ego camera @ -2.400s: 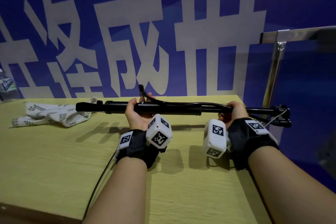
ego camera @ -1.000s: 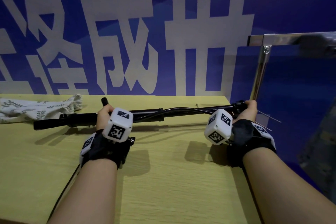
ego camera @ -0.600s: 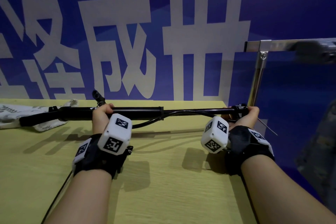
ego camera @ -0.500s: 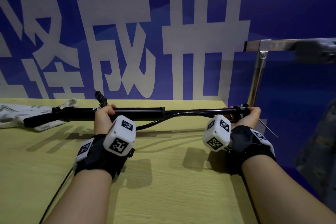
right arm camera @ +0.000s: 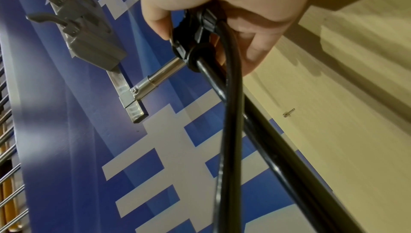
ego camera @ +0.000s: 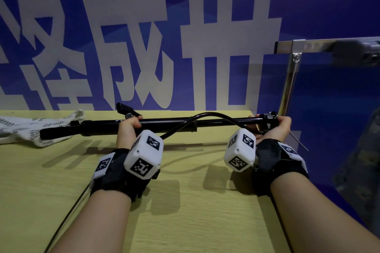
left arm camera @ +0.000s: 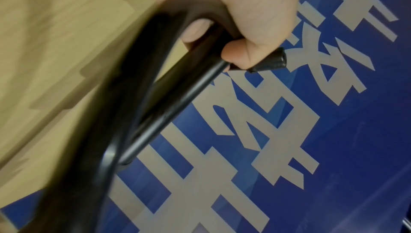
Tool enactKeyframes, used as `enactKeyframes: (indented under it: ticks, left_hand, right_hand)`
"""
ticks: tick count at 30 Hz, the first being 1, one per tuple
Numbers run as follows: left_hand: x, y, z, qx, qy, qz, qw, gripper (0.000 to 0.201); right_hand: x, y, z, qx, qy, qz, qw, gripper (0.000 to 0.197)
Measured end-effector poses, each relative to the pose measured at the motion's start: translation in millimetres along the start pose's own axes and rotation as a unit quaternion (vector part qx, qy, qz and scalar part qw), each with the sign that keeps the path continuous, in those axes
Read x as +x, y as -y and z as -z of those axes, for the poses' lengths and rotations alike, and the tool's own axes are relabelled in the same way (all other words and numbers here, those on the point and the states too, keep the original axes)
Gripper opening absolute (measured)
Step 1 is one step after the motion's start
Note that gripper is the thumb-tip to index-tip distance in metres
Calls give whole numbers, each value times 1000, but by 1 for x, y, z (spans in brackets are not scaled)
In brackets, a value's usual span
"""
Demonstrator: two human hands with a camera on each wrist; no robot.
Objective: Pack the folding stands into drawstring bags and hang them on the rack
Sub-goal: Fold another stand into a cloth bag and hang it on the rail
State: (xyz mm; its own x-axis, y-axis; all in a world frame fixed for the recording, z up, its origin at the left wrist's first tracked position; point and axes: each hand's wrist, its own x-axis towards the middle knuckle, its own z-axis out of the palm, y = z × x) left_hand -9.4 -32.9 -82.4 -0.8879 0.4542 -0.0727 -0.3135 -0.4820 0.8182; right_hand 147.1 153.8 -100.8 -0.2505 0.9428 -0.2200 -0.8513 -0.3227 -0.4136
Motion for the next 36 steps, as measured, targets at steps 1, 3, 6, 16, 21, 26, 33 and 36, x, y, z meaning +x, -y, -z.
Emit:
enactKeyframes:
  ticks: [1, 3, 6, 16, 21, 26, 33, 36]
  left_hand:
    - [1, 1, 0, -5, 3, -1, 1000, 26]
    - [0, 2, 3, -13, 7, 20, 1000, 23]
    - [-1, 4, 7, -39, -2, 56, 998, 22]
    - [18, 7, 9, 50, -227, 11, 973, 46]
    - [21, 8, 13, 18, -223, 23, 974, 47]
    - [19, 8, 11, 29, -234, -2, 972, 49]
    - [26, 6, 11, -51, -266, -18, 962, 49]
    - [27, 7, 5, -70, -256, -37, 963, 54]
  right_hand:
    - [0, -1, 0, -5, -1, 2, 1000, 23]
    - [-3, 0, -1, -8, 0, 8, 1000, 22]
    - [-3, 0, -1, -23, -5, 13, 1000, 22]
    - [-6, 1, -3, 3, 40, 10, 999, 23]
    - [-2, 0, -2, 52, 38, -14, 998, 24]
    - [5, 0, 0, 44, 23, -31, 998, 33]
    - [-6, -3, -5, -25, -26, -21, 999, 29]
    - [-4, -2, -4, -27, -39, -18, 999, 33]
